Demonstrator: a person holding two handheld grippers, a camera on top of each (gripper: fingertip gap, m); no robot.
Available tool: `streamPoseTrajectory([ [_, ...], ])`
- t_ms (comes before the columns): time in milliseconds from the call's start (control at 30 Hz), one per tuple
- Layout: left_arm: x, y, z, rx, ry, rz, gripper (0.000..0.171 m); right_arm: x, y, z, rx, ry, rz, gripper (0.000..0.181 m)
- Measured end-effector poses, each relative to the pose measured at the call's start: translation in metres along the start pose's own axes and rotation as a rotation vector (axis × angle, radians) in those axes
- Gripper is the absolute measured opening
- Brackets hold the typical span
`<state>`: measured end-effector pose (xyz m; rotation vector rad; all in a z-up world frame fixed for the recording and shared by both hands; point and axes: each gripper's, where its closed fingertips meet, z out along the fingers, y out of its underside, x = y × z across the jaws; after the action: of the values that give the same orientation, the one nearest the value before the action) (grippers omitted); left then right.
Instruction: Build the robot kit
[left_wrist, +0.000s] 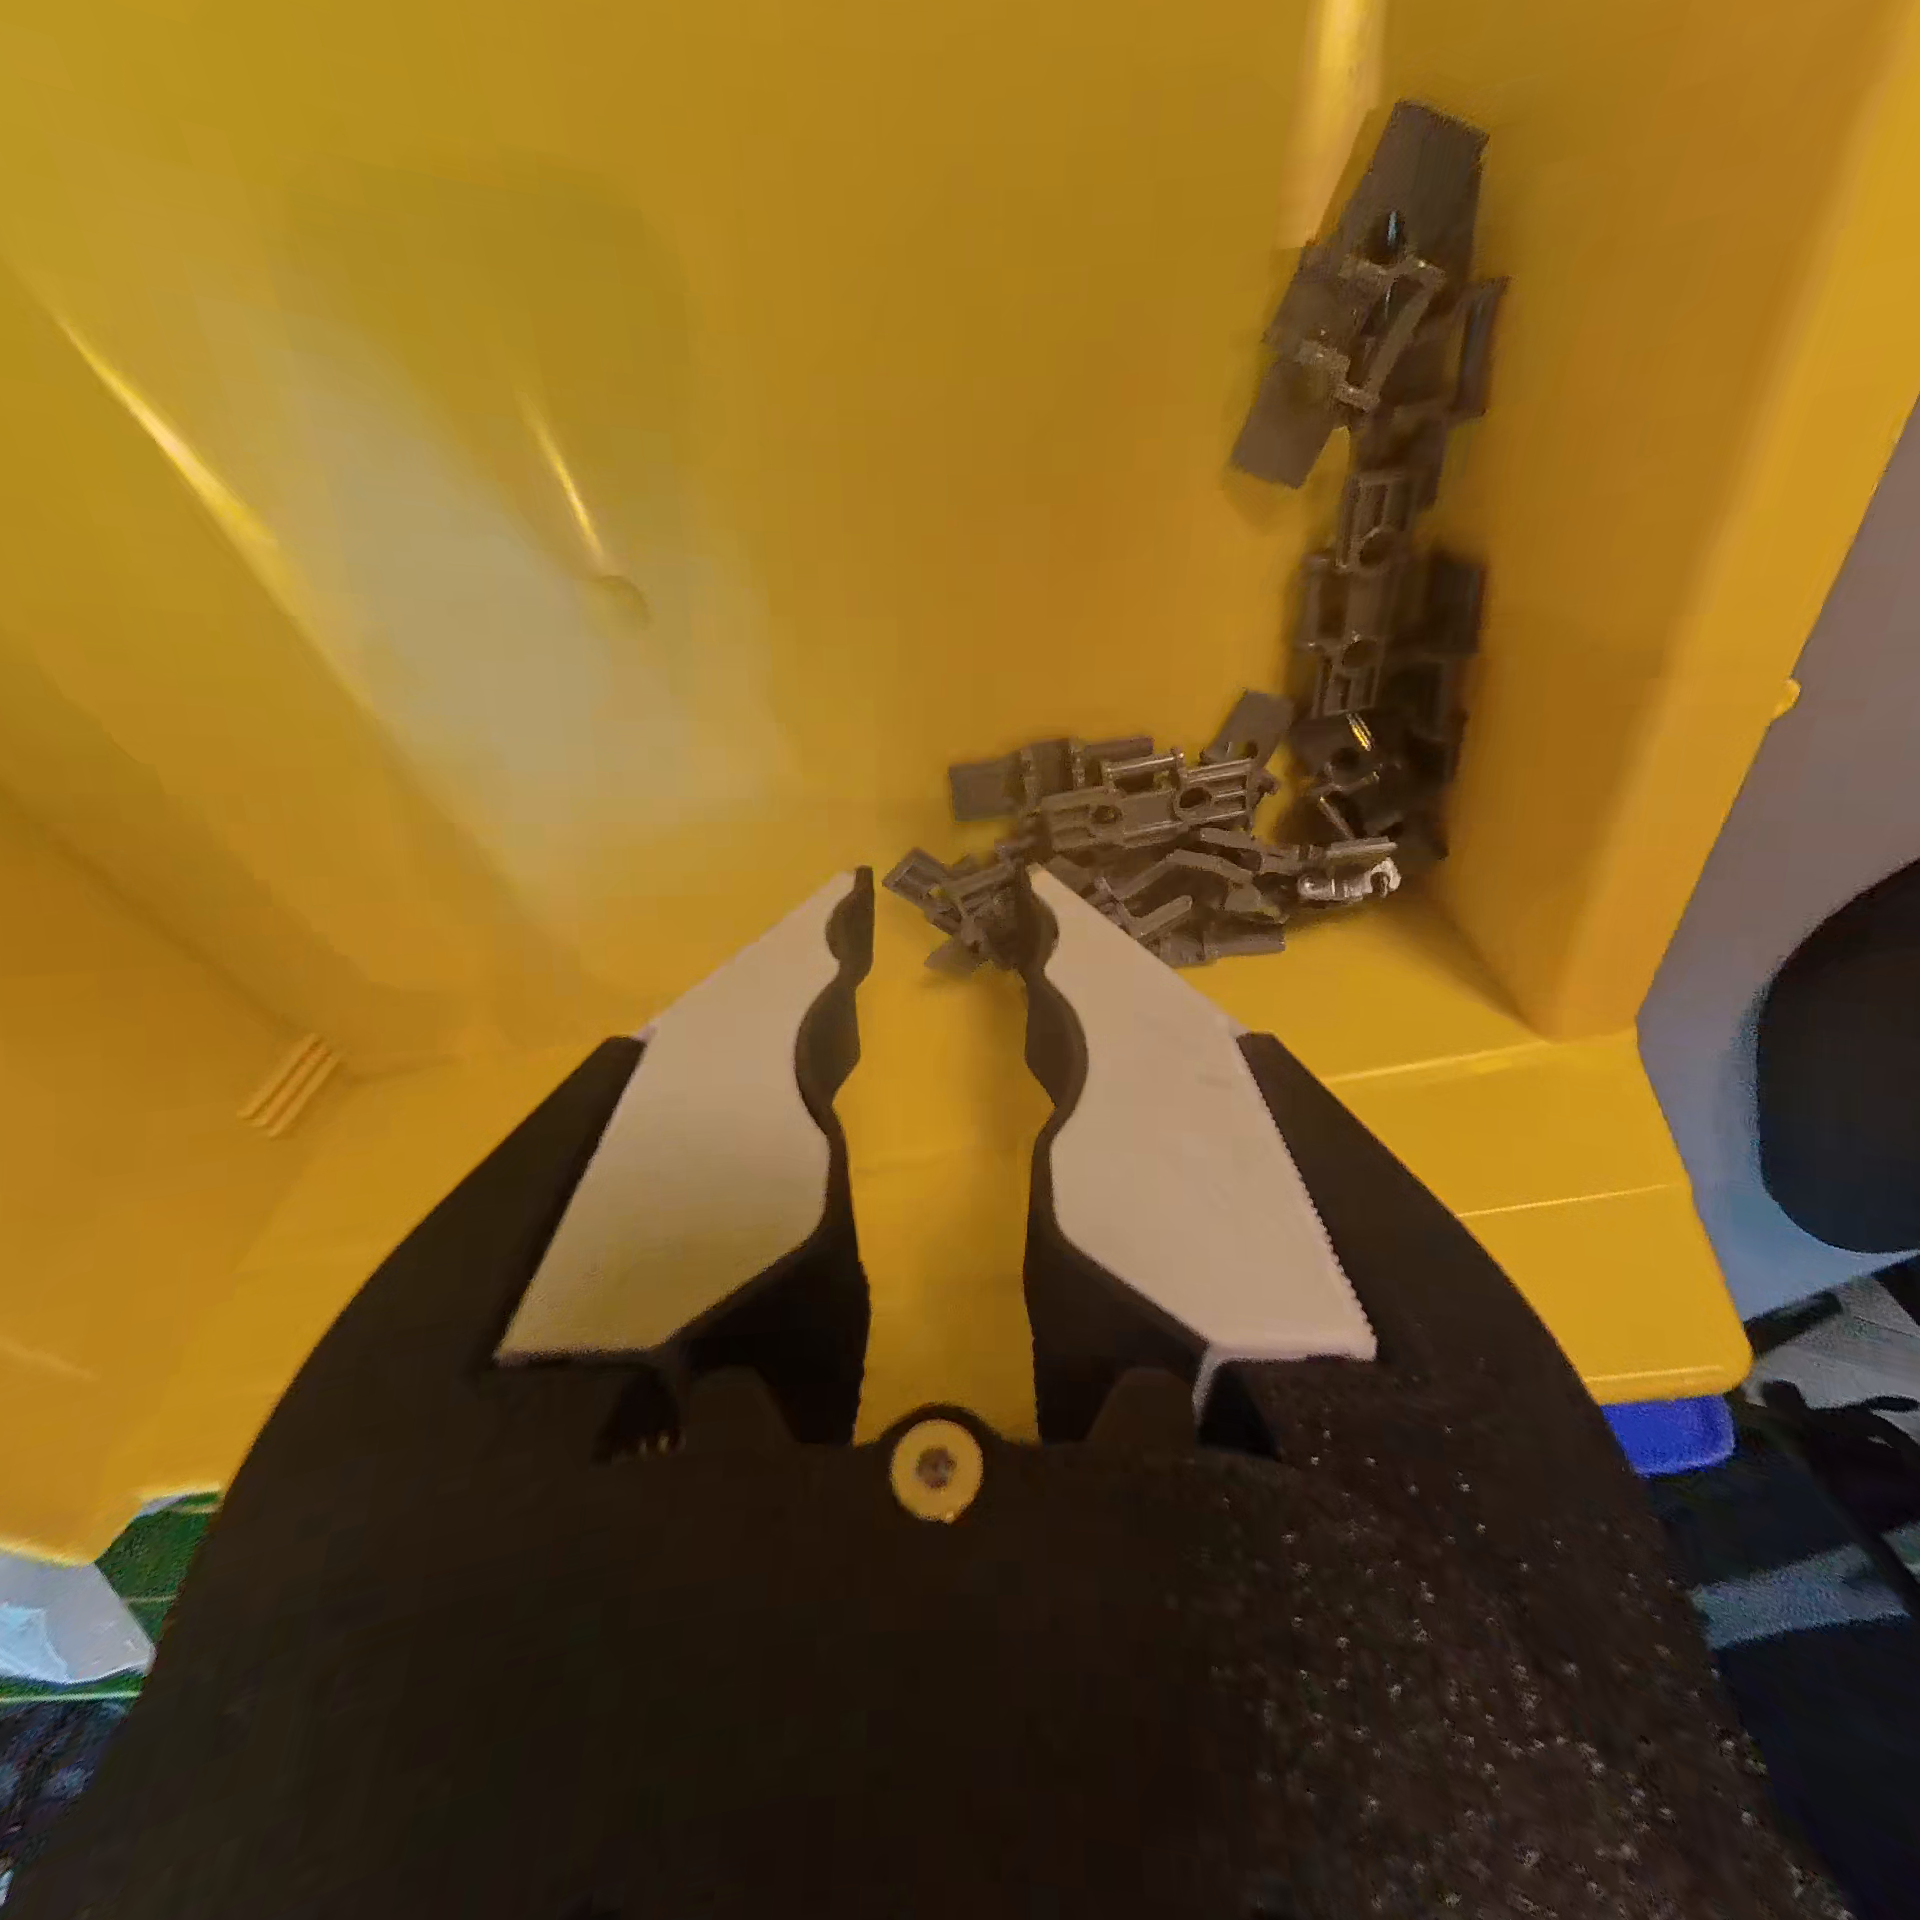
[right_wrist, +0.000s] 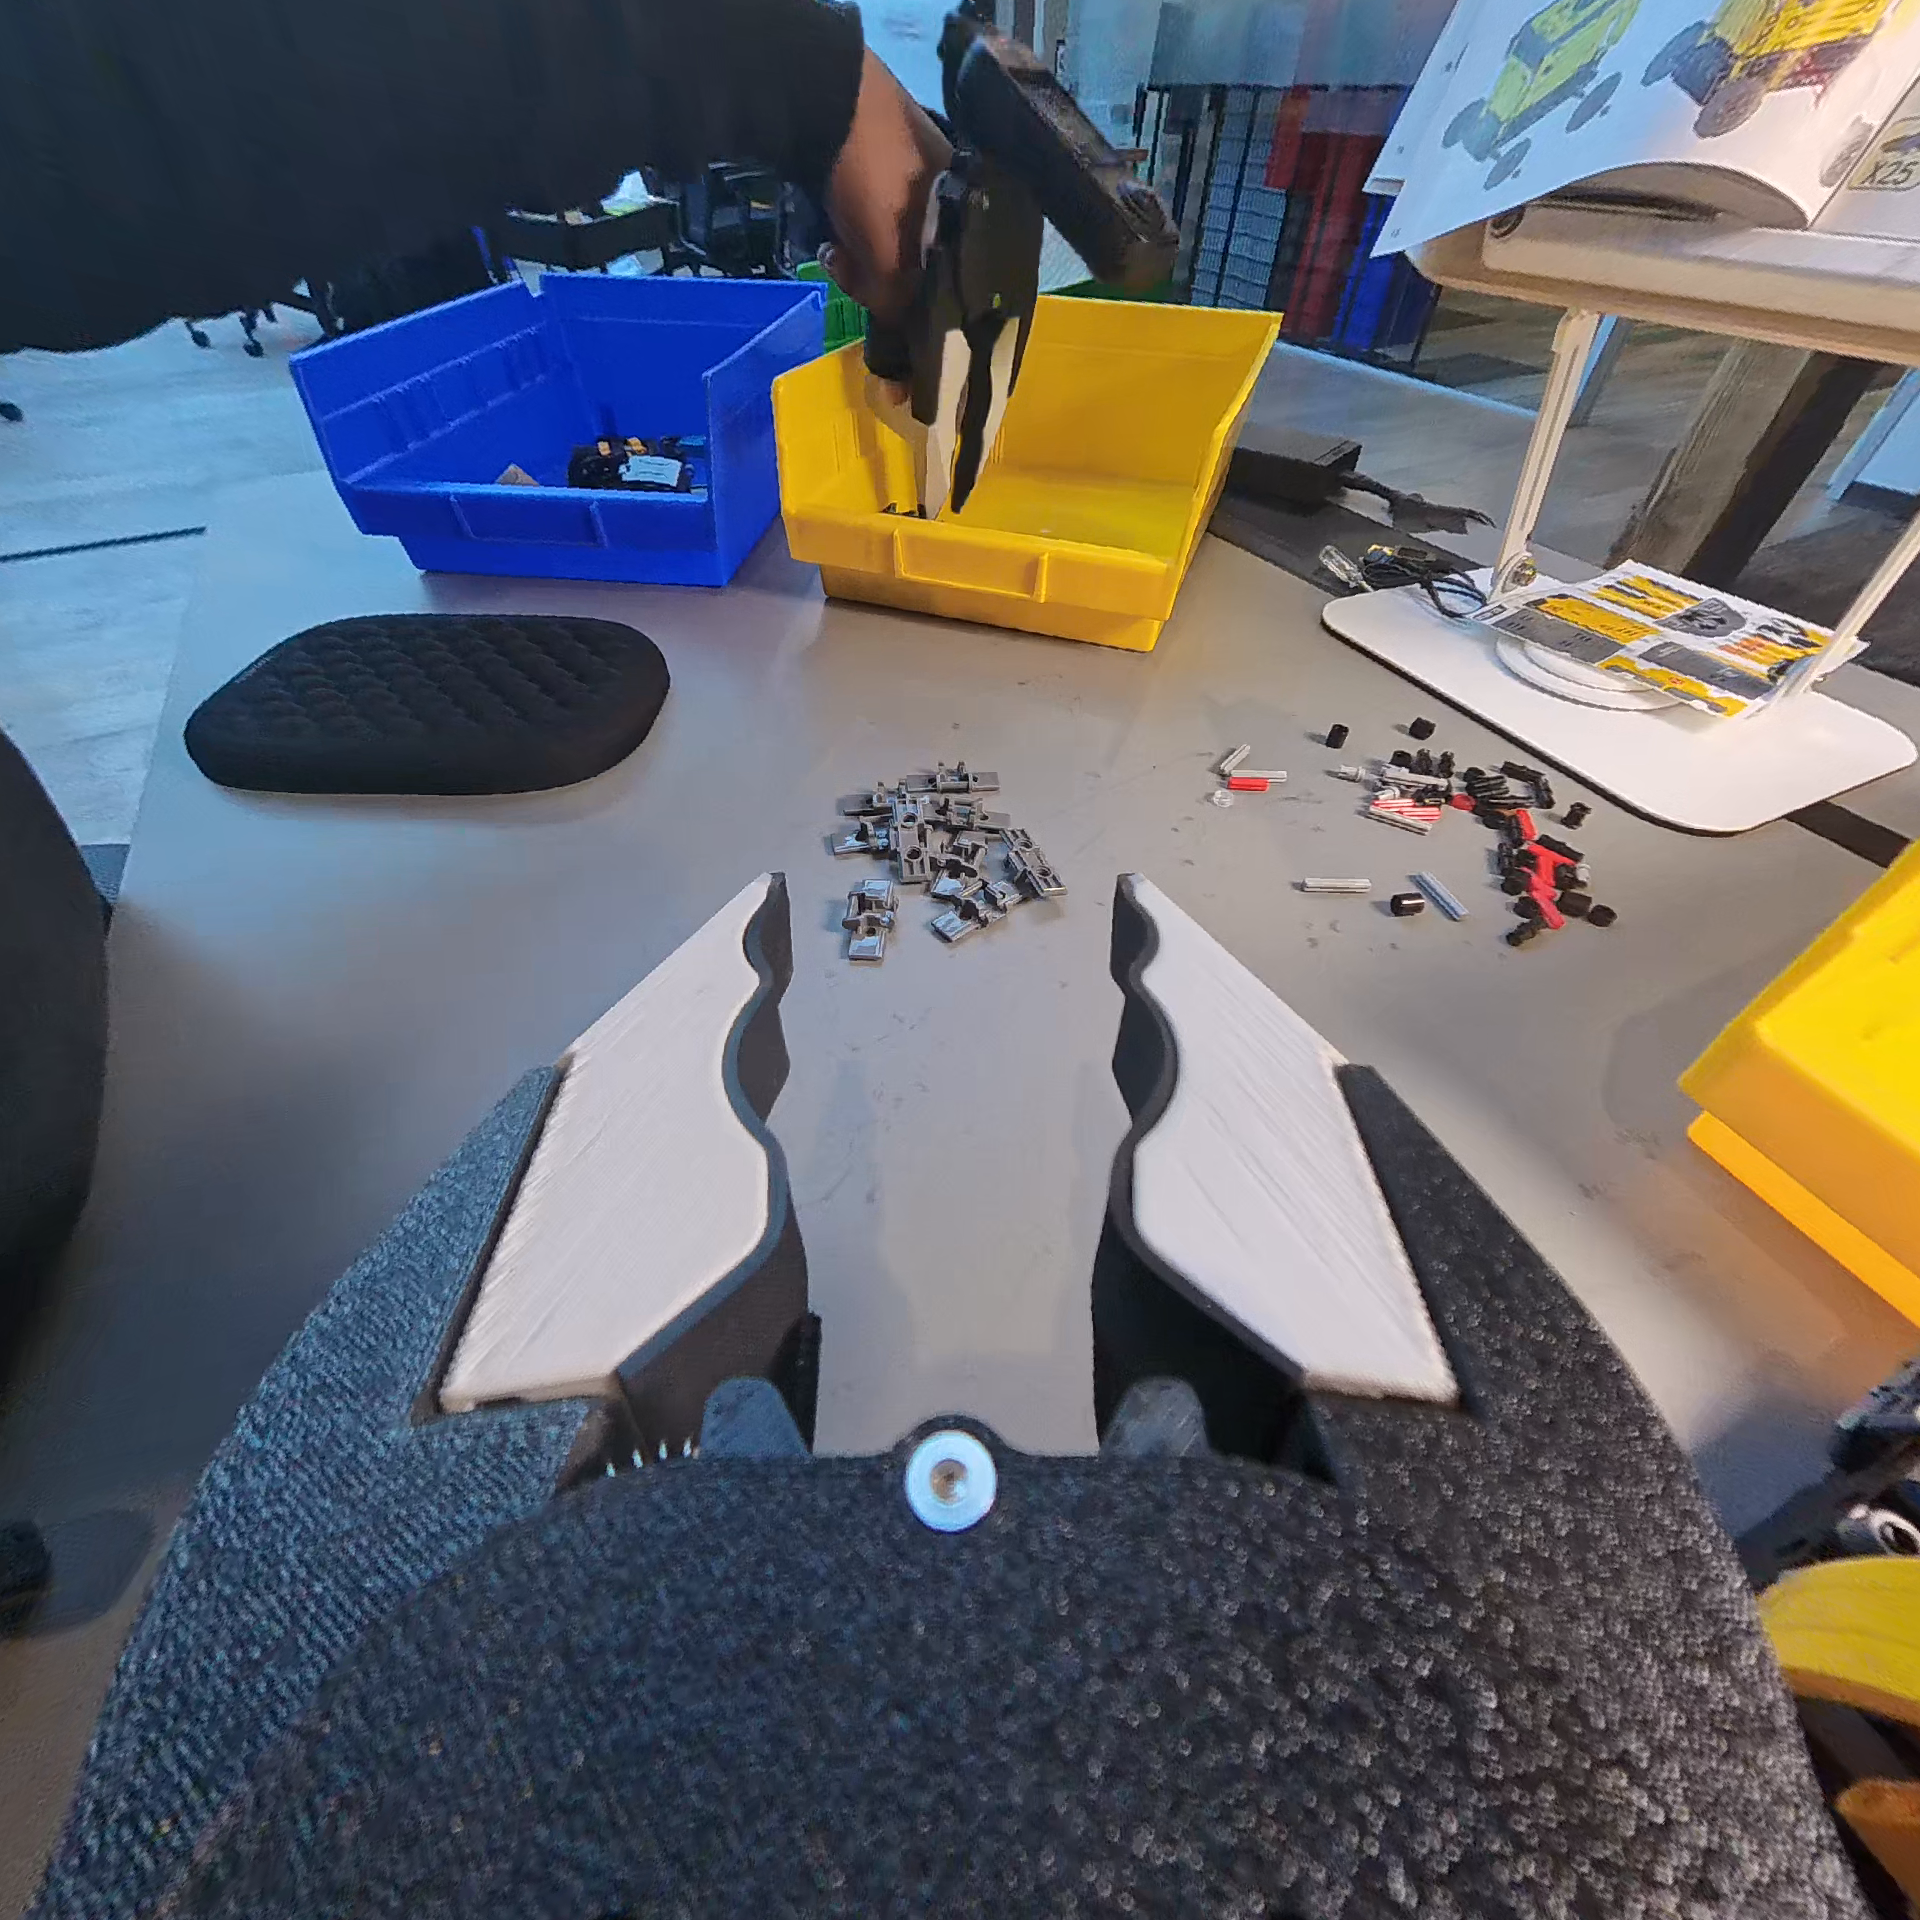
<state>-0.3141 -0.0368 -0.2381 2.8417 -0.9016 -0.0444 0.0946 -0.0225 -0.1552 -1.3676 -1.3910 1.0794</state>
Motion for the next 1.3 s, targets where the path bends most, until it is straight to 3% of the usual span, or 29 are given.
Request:
streamPoseTrajectory([
  [333,0.016,0.009,0.004,-0.079,0.185,-0.088,0.026,0.000,0.000,-0.001,0.005,-0.002,0.006,0.062],
  [567,0.011,0.011,0.002,-0.118,0.158,-0.041,0.006,0.002,-0.002,-0.002,0.013,0.002,0.012,0.062],
  [767,0.021,-0.016,-0.044,0.116,0.136,0.013,0.006,0.001,-0.001,-0.001,0.009,-0.003,0.008,0.062],
  [900,0.066,-0.054,-0.088,0.359,0.179,0.146,0.006,0.000,-0.001,-0.001,0.008,-0.006,0.010,0.062],
  [1000,0.113,-0.081,-0.101,0.472,0.223,0.276,0.006,0.000,-0.001,-0.001,0.007,-0.004,0.007,0.062],
  [1167,0.191,-0.127,-0.078,0.546,0.291,0.447,0.006,0.001,-0.001,-0.001,0.007,0.001,0.004,0.062],
  [1300,0.223,-0.151,-0.046,0.534,0.313,0.502,0.006,0.001,-0.001,-0.001,0.009,0.004,0.006,0.062],
])
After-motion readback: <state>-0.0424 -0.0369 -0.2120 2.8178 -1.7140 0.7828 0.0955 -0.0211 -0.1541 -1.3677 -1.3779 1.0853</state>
